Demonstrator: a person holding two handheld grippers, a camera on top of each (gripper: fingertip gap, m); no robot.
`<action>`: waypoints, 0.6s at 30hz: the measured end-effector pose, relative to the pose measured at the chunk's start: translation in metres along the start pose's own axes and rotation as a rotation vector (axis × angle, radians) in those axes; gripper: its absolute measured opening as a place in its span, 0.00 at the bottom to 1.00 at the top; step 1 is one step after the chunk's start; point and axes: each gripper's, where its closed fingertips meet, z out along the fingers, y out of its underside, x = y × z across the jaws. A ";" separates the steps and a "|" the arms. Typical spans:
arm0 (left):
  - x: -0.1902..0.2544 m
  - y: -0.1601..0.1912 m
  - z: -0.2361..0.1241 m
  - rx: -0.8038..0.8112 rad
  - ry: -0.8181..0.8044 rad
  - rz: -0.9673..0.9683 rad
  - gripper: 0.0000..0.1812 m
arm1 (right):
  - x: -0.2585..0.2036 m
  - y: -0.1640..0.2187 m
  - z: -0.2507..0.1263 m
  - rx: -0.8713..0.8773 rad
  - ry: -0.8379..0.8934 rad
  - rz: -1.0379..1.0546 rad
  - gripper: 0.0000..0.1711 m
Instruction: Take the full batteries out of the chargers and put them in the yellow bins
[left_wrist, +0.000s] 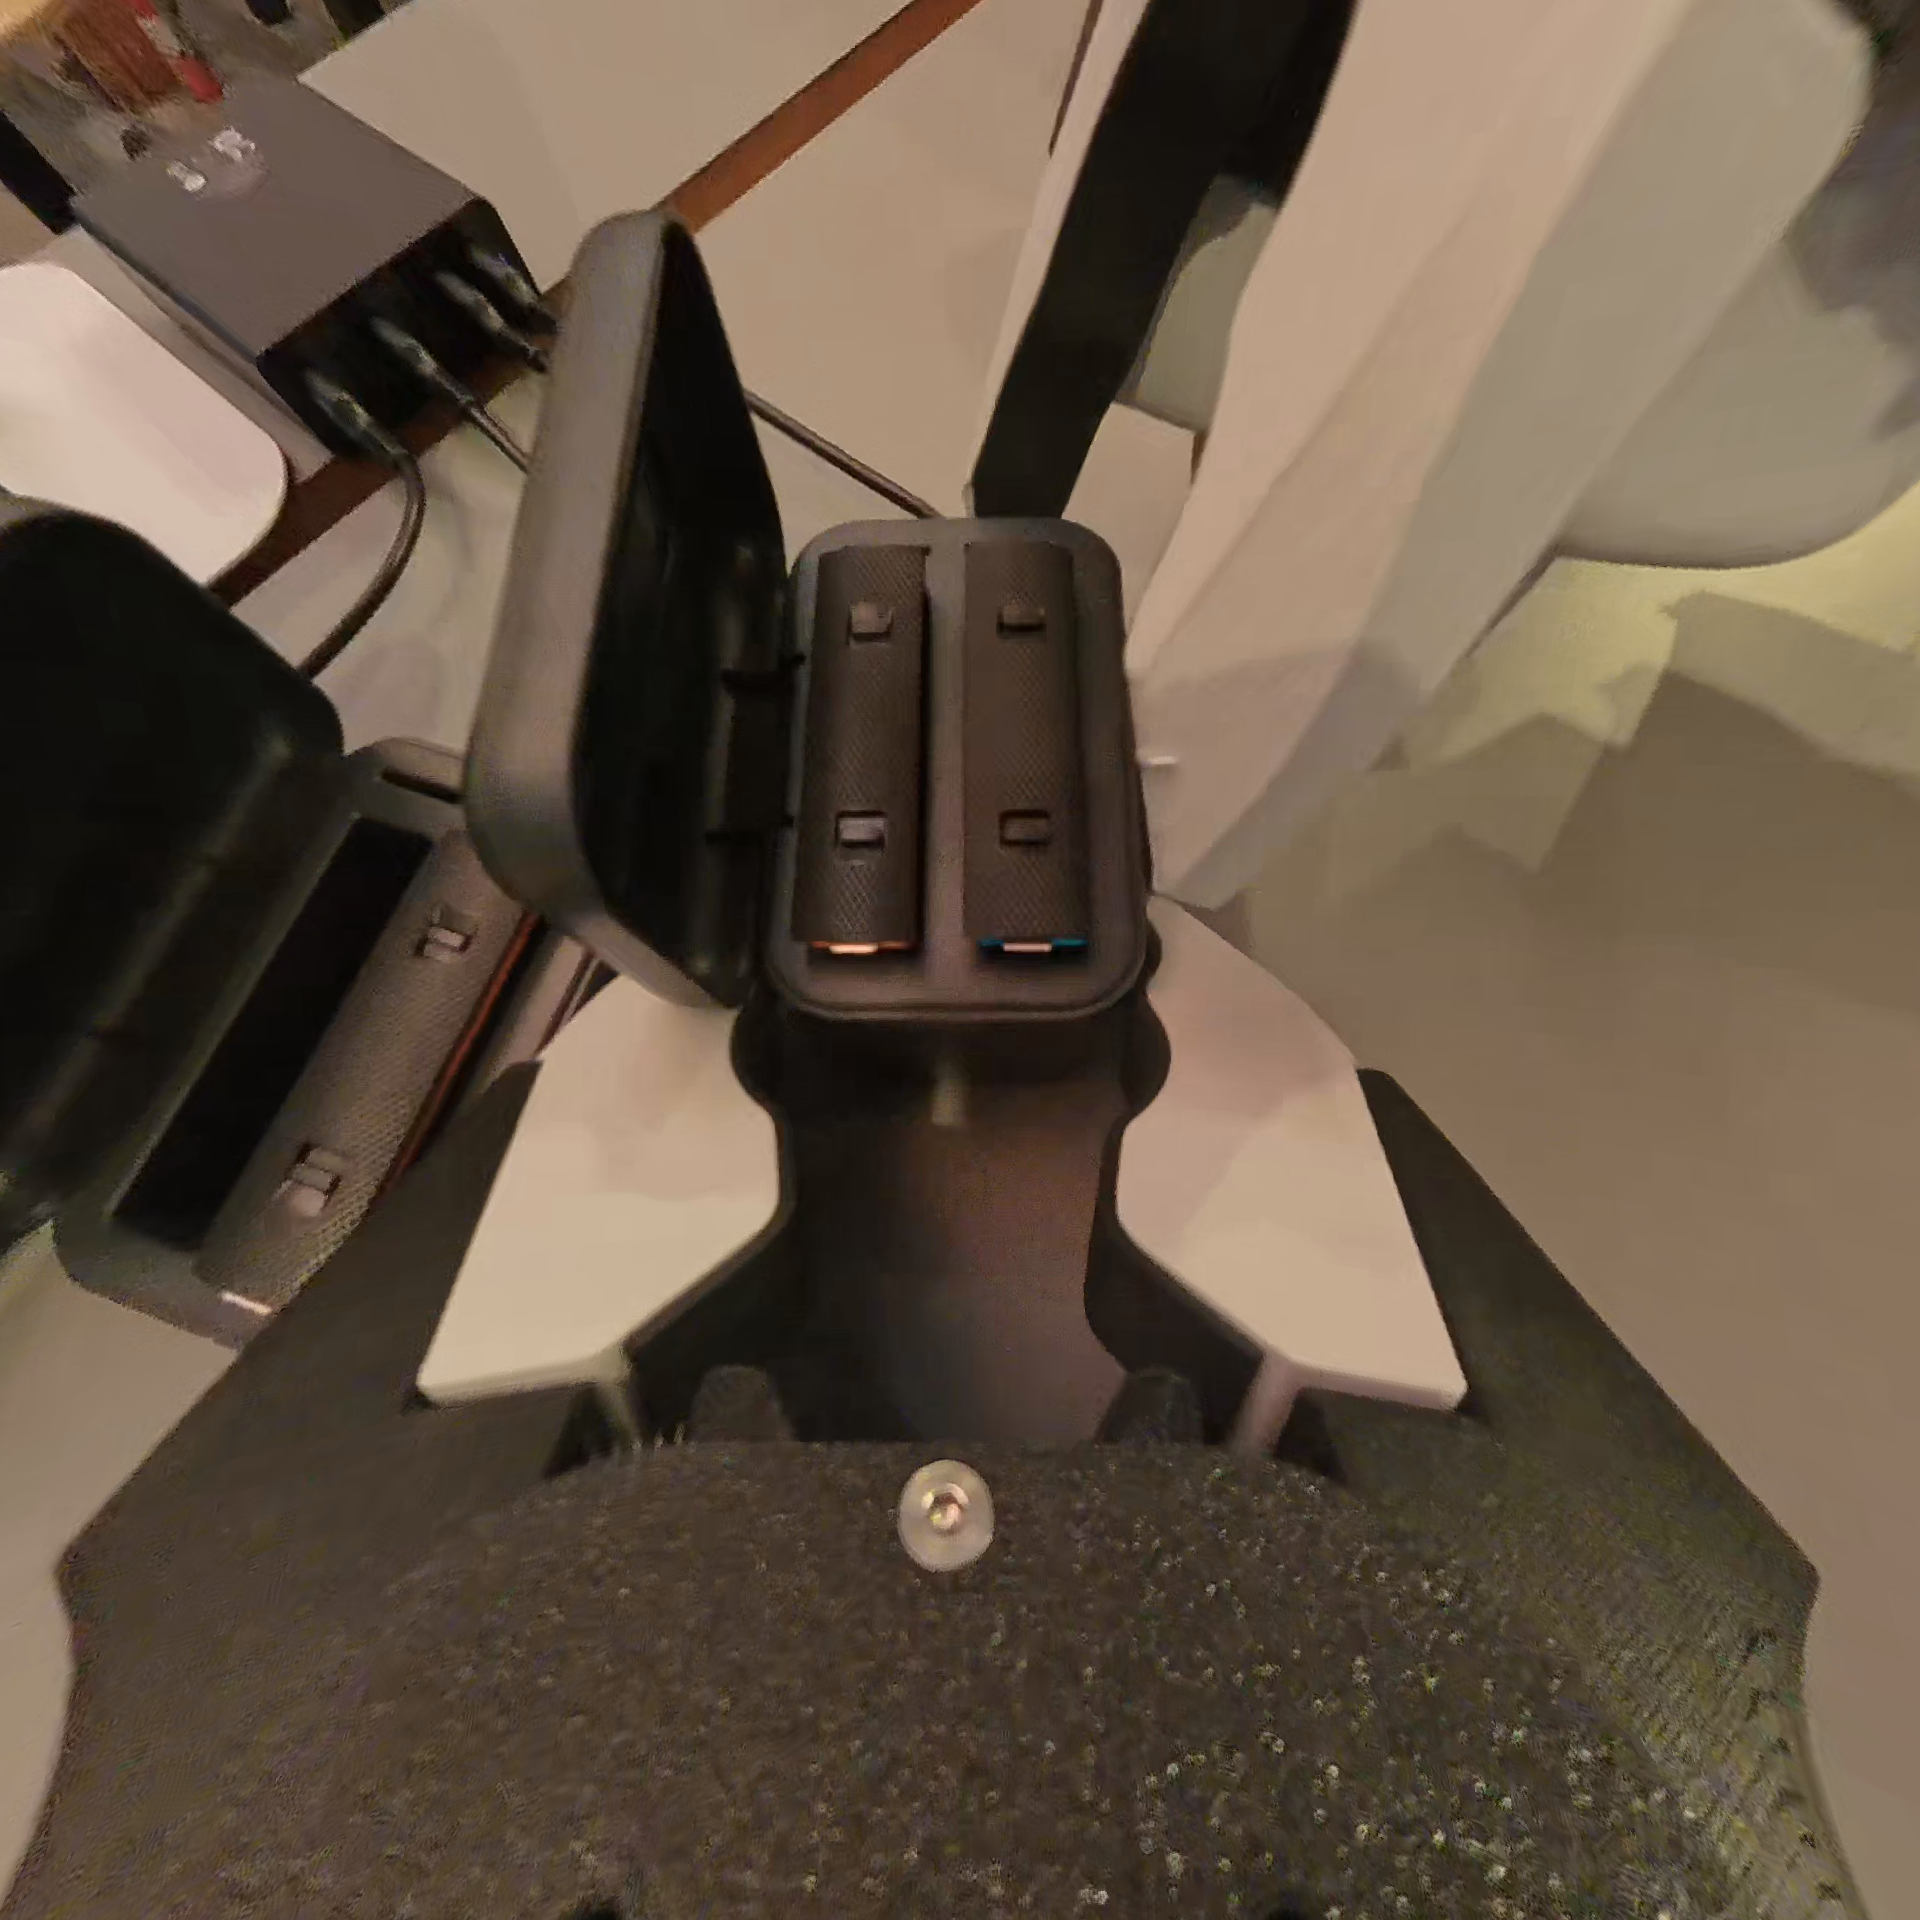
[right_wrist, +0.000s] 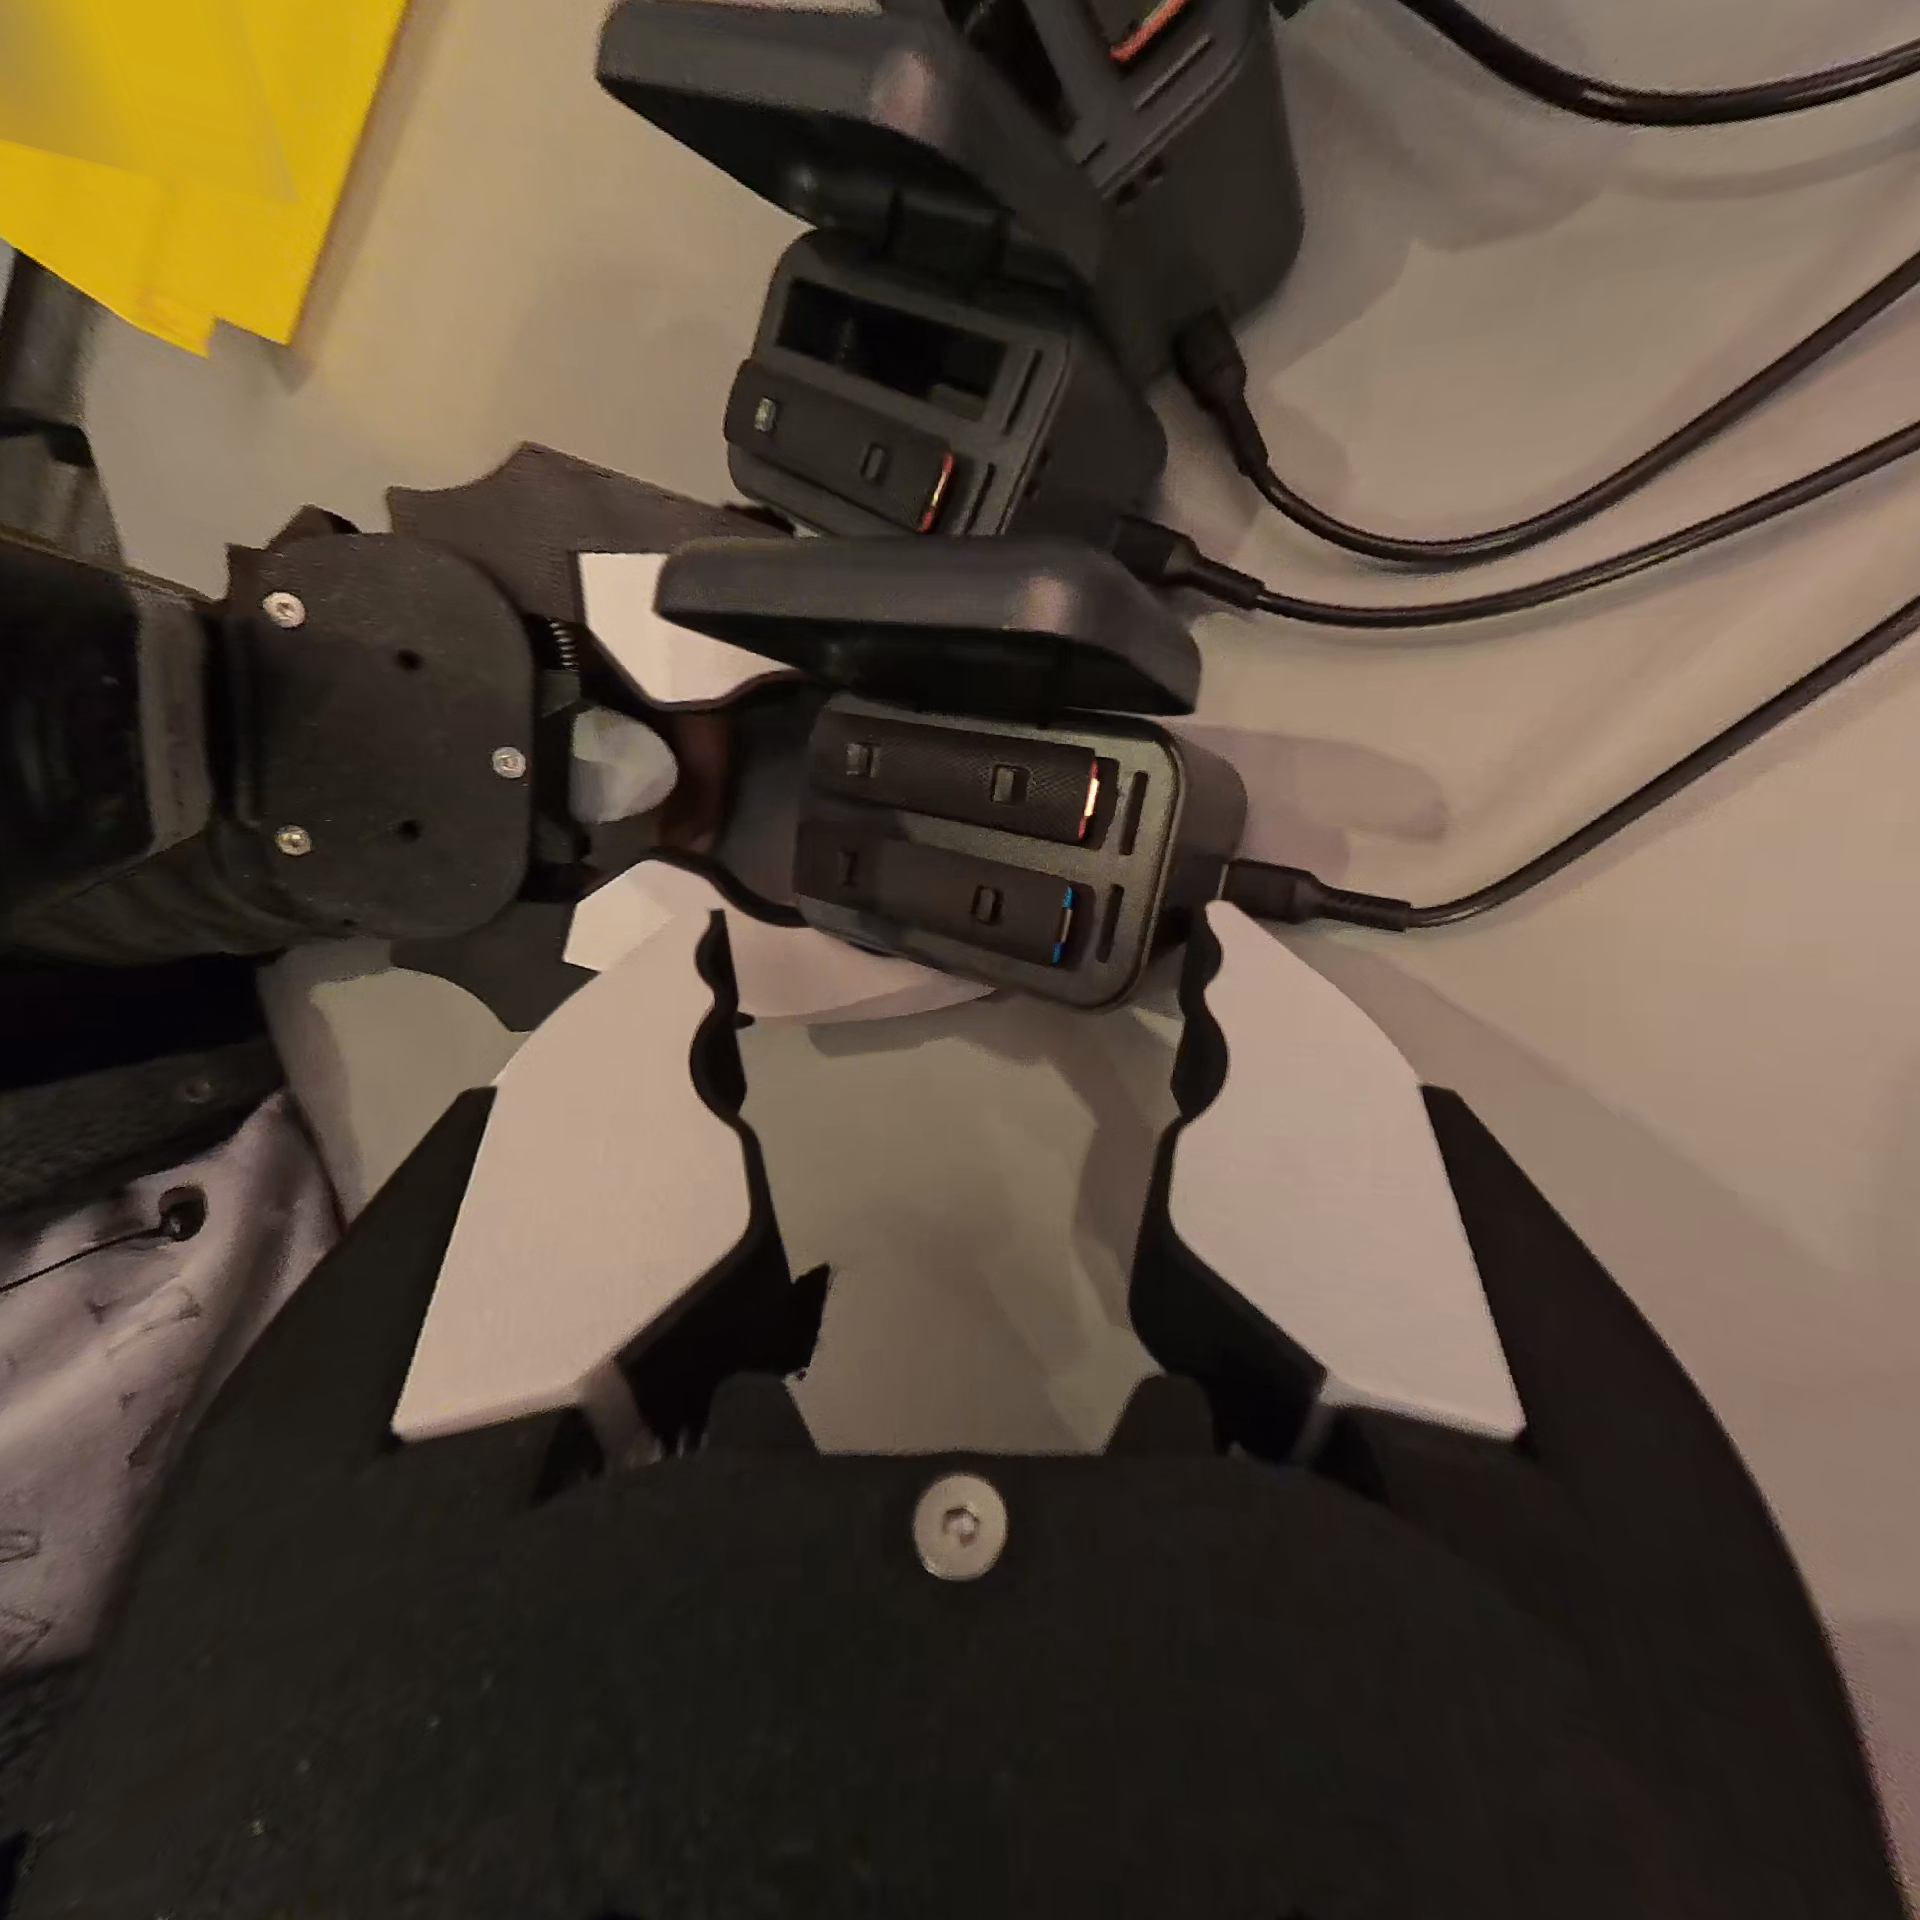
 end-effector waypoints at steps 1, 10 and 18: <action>-0.001 0.000 0.000 -0.003 0.008 -0.012 0.35 | 0.000 -0.001 -0.001 0.008 -0.005 -0.003 0.48; -0.001 0.001 -0.001 0.002 0.037 0.016 0.33 | -0.023 -0.014 -0.036 -0.029 0.141 -0.722 0.29; -0.001 0.001 -0.002 0.009 0.076 0.052 0.32 | -0.015 -0.006 -0.022 -0.302 0.259 -1.128 0.16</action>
